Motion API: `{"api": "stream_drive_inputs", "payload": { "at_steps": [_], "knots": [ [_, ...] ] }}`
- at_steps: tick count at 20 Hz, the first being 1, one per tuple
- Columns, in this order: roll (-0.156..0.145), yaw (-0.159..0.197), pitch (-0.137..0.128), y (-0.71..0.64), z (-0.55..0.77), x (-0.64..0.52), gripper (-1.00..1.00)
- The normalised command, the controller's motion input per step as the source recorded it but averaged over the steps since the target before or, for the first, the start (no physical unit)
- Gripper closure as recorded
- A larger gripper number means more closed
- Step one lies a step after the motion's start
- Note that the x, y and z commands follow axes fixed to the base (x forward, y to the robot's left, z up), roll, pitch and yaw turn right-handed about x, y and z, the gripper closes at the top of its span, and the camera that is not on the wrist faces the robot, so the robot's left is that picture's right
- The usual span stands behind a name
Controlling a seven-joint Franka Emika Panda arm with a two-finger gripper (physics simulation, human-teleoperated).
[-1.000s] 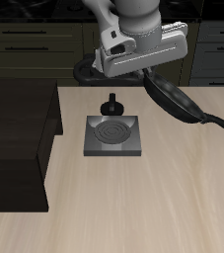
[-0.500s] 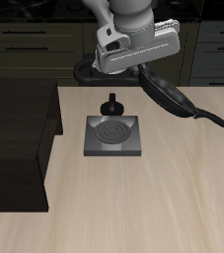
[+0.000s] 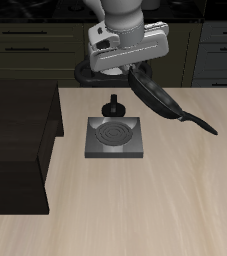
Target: Place the frypan on the flat stove
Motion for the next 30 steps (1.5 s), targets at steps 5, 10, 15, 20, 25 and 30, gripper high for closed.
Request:
{"api": "stream_drive_inputs", "payload": {
  "at_steps": [5, 10, 15, 20, 25, 30],
  "knots": [
    [-0.072, 0.024, -0.017, -0.26, -0.04, -0.16, 1.00],
    [0.000, 0.040, -0.001, -0.04, -0.01, -0.22, 1.00],
    [0.026, -0.002, 0.009, -0.03, -0.08, -0.24, 1.00],
    [0.028, 0.011, 0.010, 0.01, -0.11, -0.18, 1.00],
    [-0.002, -0.011, 0.013, -0.12, -0.10, -0.12, 1.00],
    [-0.048, -0.025, 0.035, -0.22, -0.16, 0.06, 1.00]
  ]
}}
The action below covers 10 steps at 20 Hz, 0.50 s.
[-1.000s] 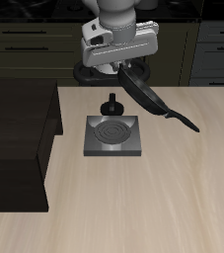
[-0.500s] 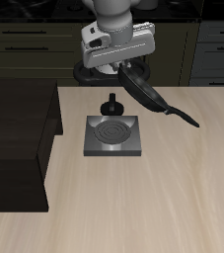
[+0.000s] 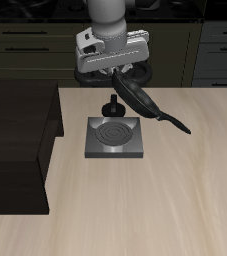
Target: Place the frypan on the flat stove
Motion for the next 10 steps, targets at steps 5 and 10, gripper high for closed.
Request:
{"api": "stream_drive_inputs", "payload": {
  "at_steps": [5, 10],
  "knots": [
    [-0.032, -0.026, 0.019, -0.14, -0.07, 0.02, 1.00],
    [-0.062, 0.007, 0.050, -0.17, -0.22, 0.16, 1.00]
  ]
}}
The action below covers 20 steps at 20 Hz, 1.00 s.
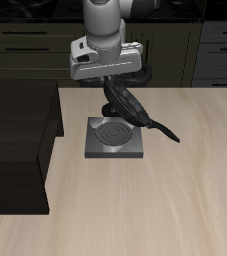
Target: Place the frypan on the flat stove
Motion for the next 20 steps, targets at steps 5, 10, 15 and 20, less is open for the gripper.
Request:
{"api": "stream_drive_inputs", "payload": {
  "at_steps": [5, 10, 15, 20],
  "knots": [
    [-0.044, -0.018, 0.074, -0.13, -0.24, 0.20, 1.00],
    [-0.021, -0.010, 0.031, -0.07, -0.11, 0.12, 1.00],
    [-0.017, -0.017, 0.059, -0.06, -0.22, 0.12, 1.00],
    [-0.050, 0.000, 0.117, -0.07, -0.32, 0.18, 1.00]
  ]
}}
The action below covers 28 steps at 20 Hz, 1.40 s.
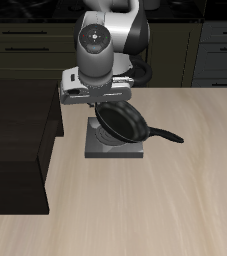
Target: Place the frypan on the flat stove
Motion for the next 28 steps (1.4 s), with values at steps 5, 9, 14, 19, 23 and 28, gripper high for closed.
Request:
{"api": "stream_drive_inputs", "payload": {
  "at_steps": [5, 9, 14, 19, 23, 28],
  "knots": [
    [-0.063, 0.043, 0.072, -0.03, -0.33, 0.15, 1.00],
    [-0.013, 0.021, -0.010, 0.00, -0.09, -0.07, 1.00],
    [0.021, 0.019, 0.014, 0.15, -0.24, -0.25, 1.00],
    [0.023, 0.015, 0.010, 0.06, -0.19, -0.31, 1.00],
    [0.001, 0.030, 0.046, -0.11, -0.26, -0.23, 1.00],
    [-0.021, 0.003, 0.016, -0.18, -0.14, -0.22, 1.00]
  ]
}}
